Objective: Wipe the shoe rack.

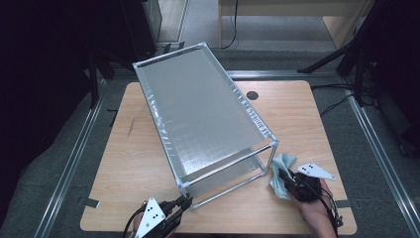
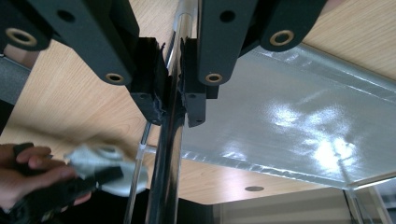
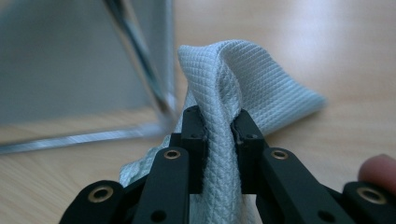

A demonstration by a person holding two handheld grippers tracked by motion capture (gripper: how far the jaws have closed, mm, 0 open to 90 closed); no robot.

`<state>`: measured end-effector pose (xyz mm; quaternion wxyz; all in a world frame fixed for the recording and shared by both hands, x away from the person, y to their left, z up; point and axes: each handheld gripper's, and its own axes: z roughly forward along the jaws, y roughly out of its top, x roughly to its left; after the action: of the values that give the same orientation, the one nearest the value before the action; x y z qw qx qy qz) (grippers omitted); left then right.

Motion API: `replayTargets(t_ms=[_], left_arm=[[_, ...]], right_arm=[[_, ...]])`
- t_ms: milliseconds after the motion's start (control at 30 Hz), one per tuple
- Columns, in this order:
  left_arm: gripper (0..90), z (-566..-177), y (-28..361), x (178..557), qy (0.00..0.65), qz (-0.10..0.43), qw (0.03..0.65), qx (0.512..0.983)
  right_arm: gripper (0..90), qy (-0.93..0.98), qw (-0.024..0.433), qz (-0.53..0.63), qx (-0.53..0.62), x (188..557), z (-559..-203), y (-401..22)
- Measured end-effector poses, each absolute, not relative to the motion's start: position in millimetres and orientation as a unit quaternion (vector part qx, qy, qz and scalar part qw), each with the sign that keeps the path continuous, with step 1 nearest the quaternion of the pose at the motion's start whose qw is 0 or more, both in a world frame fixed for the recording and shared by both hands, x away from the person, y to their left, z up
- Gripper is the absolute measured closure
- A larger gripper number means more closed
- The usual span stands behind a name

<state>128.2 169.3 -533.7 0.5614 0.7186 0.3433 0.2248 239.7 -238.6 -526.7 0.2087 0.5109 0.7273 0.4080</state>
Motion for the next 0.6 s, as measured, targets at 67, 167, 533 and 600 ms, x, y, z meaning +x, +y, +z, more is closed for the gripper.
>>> replayTargets(t_ms=[67,167,533,600], left_arm=[[81.9,-533.6,169.3,128.1,0.343,0.226,0.561,0.719],[81.9,-533.6,169.5,127.6,0.343,0.226,0.56,0.72],[81.9,-534.5,170.7,125.4,0.343,0.225,0.562,0.719],[81.9,-534.3,171.1,124.9,0.342,0.226,0.56,0.72]], right_arm=[[78.7,0.718,0.207,0.435,0.502,237.3,-515.2,-234.3],[78.6,0.709,0.225,0.47,0.475,232.6,-493.7,-227.0],[77.7,0.69,0.258,0.519,0.434,216.2,-462.6,-217.0],[77.6,0.704,0.241,0.498,0.445,222.8,-479.8,-215.6]])
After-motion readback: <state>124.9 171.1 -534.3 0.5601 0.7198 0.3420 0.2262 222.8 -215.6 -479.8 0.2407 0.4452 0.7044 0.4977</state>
